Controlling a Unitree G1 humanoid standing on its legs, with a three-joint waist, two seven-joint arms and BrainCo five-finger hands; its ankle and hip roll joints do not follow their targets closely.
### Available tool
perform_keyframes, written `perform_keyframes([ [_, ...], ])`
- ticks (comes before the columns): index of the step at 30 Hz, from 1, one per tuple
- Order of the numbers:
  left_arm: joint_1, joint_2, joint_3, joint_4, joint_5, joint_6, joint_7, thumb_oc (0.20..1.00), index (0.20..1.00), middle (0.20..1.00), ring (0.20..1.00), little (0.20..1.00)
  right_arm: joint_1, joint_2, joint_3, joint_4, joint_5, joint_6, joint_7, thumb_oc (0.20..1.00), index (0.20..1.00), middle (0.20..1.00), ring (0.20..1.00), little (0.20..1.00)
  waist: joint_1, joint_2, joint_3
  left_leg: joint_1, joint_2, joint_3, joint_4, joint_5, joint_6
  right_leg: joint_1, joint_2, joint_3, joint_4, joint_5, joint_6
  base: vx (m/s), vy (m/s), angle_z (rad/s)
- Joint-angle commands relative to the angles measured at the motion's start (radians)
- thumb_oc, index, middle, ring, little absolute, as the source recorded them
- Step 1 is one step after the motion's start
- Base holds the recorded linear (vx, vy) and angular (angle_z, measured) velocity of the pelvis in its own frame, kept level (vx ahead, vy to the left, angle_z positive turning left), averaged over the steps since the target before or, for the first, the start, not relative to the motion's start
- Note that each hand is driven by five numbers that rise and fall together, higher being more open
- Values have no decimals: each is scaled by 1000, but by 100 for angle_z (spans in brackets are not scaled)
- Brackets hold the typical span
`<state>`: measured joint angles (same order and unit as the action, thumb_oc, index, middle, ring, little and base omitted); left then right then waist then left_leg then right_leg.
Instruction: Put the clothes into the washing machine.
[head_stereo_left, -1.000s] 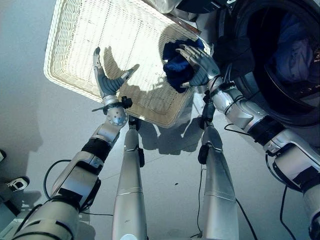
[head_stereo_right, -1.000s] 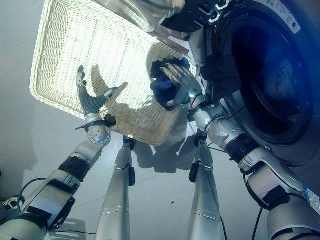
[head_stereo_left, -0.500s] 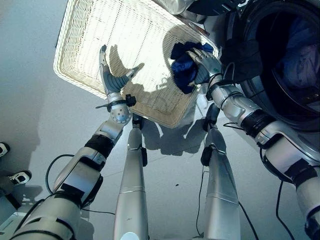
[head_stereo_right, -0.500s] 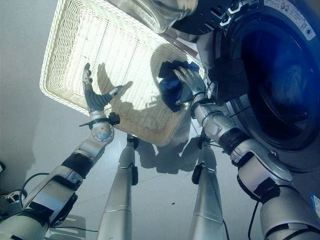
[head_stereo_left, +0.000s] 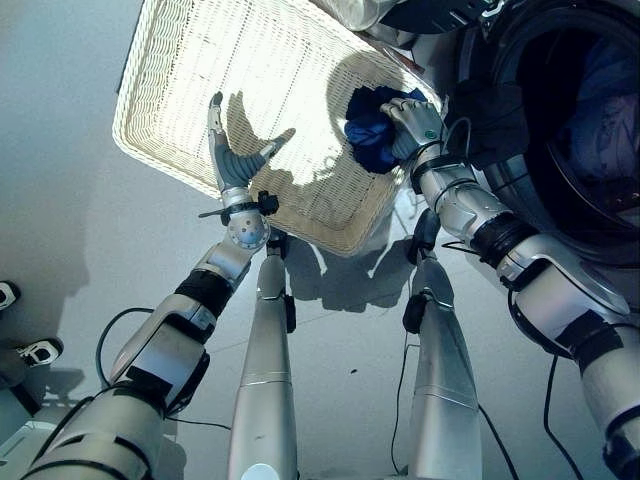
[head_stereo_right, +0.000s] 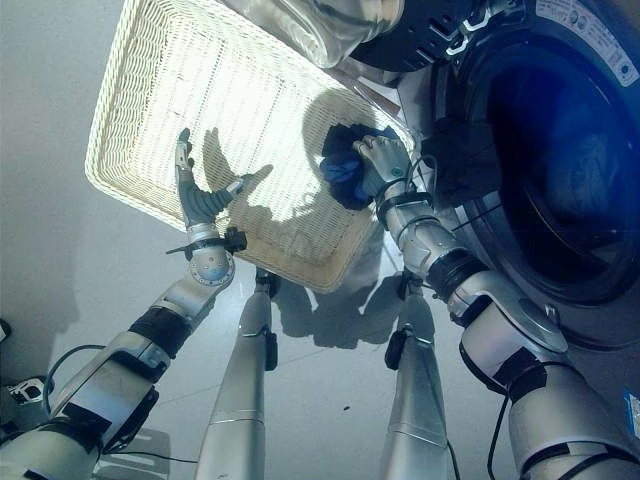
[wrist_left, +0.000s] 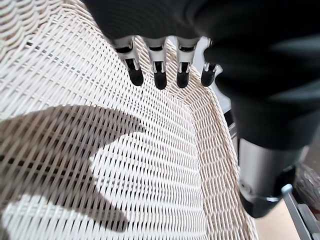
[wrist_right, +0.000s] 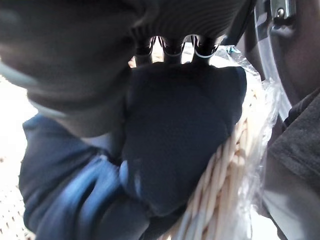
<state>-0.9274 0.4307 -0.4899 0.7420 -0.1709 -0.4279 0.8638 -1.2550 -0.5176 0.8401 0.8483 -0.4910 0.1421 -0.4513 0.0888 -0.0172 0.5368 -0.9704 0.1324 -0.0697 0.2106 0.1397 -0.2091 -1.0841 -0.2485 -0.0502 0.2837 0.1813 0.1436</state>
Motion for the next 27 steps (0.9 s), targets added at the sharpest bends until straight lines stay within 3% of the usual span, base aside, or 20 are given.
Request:
perform_keyframes([
  [1,-33,-31,33,27,4,-59,25,1000,1000,1000,1000,1000,31,-18,34,40,-25,17,-44,200,200,200,200,200,-30,75,-17,-44,-89,21,14,6,92,11,54,-84,-6,14,32,0,0,0],
  [9,-25,-39,27,22,6,-59,31,1000,1000,1000,1000,1000,41,-21,13,60,30,16,-116,200,200,200,200,200,-30,81,-17,-55,-93,17,21,3,98,-1,58,-77,3,12,30,0,0,0],
  [13,-14,-35,27,12,5,-59,39,1000,1000,1000,1000,1000,69,-26,-36,12,339,-37,-135,200,200,200,200,200,-36,80,-17,-59,-92,16,25,3,98,-6,62,-70,6,11,26,5,12,0],
  [14,5,-29,38,3,10,-65,41,1000,1000,1000,1000,1000,123,-17,-140,-50,554,-92,-167,200,200,200,200,200,-43,77,-17,-64,-90,17,33,1,94,-14,65,-63,15,8,24,15,43,1],
  [15,5,-30,37,2,10,-65,42,1000,1000,1000,1000,1000,124,-17,-141,-51,554,-92,-167,200,200,200,200,200,-42,77,-17,-63,-90,17,33,1,94,-13,65,-62,15,8,24,17,54,1],
  [17,35,-24,58,-14,24,-64,48,1000,1000,1000,1000,1000,195,-11,-264,-134,764,-176,-198,200,200,200,200,200,-53,68,-17,-65,-87,22,41,-4,92,-18,71,-56,24,3,24,14,33,2],
  [18,37,-23,59,-16,26,-63,49,1000,1000,1000,1000,1000,200,-11,-272,-139,774,-180,-197,200,200,200,200,200,-54,68,-17,-64,-87,22,41,-4,92,-18,71,-56,25,2,24,19,44,4],
  [19,54,-16,81,-32,34,-53,56,1000,1000,1000,1000,1000,263,-6,-379,-197,946,-277,-188,200,200,200,200,200,-67,57,-17,-65,-79,32,44,-8,89,-21,76,-52,32,-3,25,13,38,3],
  [27,80,7,104,-46,34,-41,65,1000,1000,1000,1000,1000,369,-25,-570,-285,1237,-471,-109,200,200,200,200,200,-94,33,-17,-60,-65,43,45,-17,82,-24,84,-40,37,-4,31,6,8,-1],
])
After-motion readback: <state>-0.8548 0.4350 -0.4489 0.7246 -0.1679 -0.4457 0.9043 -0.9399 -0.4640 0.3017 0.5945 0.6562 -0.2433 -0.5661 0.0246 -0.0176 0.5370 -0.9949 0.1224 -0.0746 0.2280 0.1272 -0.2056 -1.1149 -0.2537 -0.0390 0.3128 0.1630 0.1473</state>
